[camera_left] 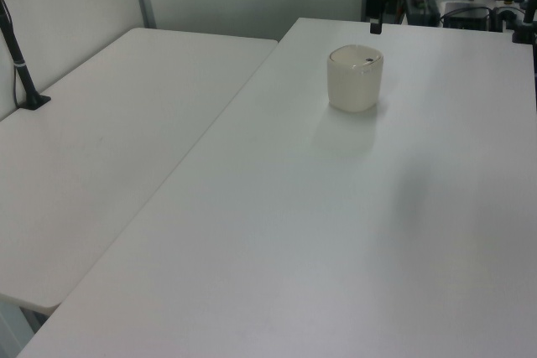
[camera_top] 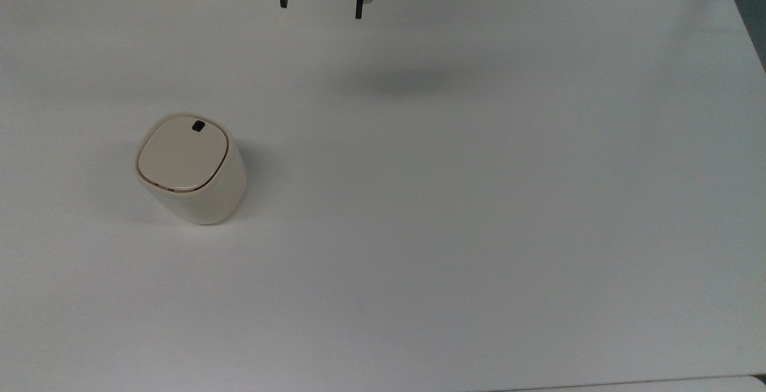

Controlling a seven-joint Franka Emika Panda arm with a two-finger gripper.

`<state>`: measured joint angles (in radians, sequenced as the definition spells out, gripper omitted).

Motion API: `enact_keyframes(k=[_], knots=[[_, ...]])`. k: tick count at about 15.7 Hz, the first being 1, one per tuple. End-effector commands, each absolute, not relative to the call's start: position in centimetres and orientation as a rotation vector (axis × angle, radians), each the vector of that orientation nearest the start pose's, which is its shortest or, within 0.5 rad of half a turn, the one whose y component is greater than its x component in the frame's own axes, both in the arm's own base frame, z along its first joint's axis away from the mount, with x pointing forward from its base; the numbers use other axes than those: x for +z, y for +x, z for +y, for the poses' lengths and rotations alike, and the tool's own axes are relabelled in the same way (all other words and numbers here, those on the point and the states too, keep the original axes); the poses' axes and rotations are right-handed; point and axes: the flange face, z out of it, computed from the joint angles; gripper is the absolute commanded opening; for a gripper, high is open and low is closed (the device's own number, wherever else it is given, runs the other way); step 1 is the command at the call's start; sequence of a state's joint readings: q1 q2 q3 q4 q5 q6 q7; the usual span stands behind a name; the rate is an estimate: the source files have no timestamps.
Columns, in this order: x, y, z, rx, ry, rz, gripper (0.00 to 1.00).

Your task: Close the trash bin

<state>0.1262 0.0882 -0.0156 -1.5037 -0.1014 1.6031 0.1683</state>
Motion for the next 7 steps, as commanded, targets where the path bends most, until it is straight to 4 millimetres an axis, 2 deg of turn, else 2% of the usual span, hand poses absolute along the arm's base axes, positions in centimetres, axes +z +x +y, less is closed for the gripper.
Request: enact_keyframes(k=[1,7], knots=[[61.53,56.37,6.59,-0.014,-3.228,0.008,1.0],[62.29,55.98,6.9,-0.032,-3.207,0.004,1.0]])
